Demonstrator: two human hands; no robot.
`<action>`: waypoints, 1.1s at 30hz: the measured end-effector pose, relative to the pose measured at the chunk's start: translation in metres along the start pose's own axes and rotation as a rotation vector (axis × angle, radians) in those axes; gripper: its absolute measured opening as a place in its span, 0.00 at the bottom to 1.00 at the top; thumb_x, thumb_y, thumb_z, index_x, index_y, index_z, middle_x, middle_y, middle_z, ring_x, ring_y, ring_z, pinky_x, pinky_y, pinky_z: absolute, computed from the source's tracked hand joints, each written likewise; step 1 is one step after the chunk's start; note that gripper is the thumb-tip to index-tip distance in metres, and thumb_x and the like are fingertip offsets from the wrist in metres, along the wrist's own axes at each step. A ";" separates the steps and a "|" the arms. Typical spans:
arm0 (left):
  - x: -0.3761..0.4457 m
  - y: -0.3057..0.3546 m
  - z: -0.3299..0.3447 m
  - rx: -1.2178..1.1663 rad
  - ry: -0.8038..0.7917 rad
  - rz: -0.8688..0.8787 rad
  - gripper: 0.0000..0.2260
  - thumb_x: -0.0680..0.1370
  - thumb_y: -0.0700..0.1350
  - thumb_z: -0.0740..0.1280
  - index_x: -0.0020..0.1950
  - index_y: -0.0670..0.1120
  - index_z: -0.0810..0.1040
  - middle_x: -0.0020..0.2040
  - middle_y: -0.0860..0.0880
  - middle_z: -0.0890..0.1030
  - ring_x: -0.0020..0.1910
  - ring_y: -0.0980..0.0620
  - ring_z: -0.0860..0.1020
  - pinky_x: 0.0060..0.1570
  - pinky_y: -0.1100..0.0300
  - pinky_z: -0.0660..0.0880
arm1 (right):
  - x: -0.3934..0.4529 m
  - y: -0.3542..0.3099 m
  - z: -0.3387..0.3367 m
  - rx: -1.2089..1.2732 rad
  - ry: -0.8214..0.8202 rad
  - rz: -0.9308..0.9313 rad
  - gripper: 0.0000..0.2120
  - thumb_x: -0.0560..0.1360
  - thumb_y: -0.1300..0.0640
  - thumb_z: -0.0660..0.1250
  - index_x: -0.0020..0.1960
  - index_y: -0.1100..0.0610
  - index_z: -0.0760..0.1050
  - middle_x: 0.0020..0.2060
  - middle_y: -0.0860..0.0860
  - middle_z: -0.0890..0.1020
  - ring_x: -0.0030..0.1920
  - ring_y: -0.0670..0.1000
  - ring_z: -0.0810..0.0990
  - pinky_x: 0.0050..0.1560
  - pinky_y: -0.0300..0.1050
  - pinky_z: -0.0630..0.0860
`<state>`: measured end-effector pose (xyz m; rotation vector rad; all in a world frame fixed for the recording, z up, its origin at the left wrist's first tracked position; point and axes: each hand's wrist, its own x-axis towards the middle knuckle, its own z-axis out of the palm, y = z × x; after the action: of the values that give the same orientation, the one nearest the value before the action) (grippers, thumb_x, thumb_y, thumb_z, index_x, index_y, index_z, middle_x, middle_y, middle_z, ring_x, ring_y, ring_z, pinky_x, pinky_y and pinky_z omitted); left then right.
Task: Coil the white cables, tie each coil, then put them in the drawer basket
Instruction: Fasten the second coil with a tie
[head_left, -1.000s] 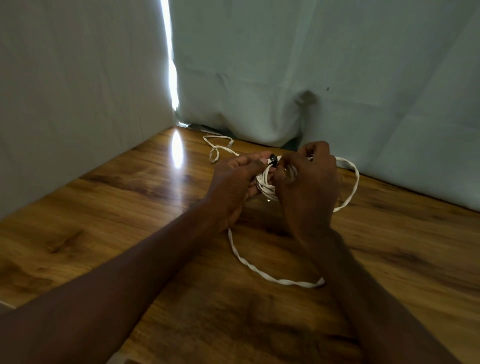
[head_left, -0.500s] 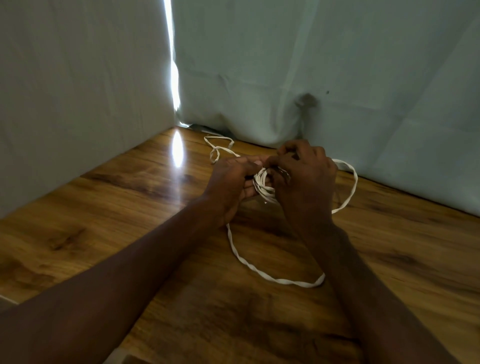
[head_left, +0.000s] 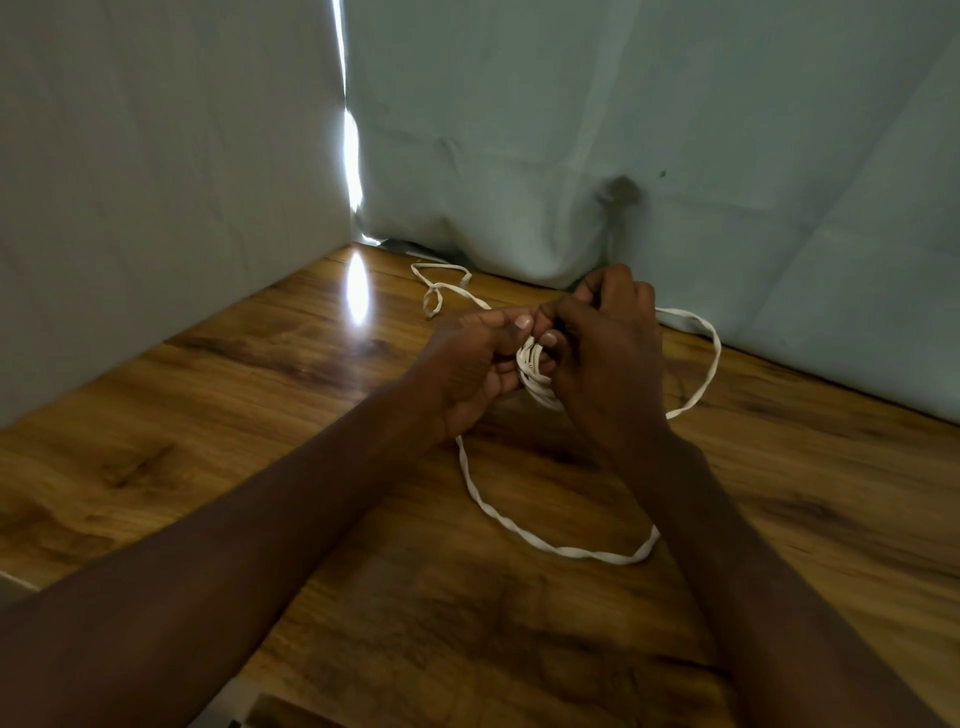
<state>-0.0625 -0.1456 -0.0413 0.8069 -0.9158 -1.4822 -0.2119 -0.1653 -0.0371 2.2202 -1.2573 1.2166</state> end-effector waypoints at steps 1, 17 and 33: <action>-0.001 0.000 0.000 -0.012 -0.012 -0.018 0.14 0.86 0.38 0.59 0.68 0.35 0.77 0.51 0.41 0.83 0.51 0.45 0.83 0.59 0.50 0.81 | 0.001 0.000 -0.001 0.034 -0.006 -0.010 0.09 0.72 0.52 0.67 0.47 0.54 0.82 0.49 0.56 0.74 0.50 0.58 0.71 0.42 0.52 0.71; -0.001 0.017 -0.001 0.098 -0.087 0.061 0.18 0.84 0.45 0.63 0.69 0.35 0.76 0.62 0.32 0.81 0.60 0.39 0.82 0.68 0.41 0.75 | 0.009 0.005 -0.014 0.962 -0.021 0.540 0.10 0.83 0.61 0.64 0.53 0.60 0.85 0.46 0.56 0.88 0.49 0.55 0.87 0.52 0.47 0.82; -0.002 0.018 -0.008 0.255 -0.319 0.168 0.12 0.84 0.46 0.60 0.51 0.38 0.76 0.38 0.47 0.75 0.42 0.49 0.75 0.56 0.49 0.73 | 0.018 0.015 -0.027 1.753 -0.449 0.781 0.16 0.81 0.57 0.61 0.53 0.66 0.84 0.47 0.64 0.83 0.46 0.61 0.85 0.53 0.56 0.83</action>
<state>-0.0467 -0.1451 -0.0292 0.6652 -1.3999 -1.3844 -0.2339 -0.1673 -0.0085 3.2347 -1.4385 3.1321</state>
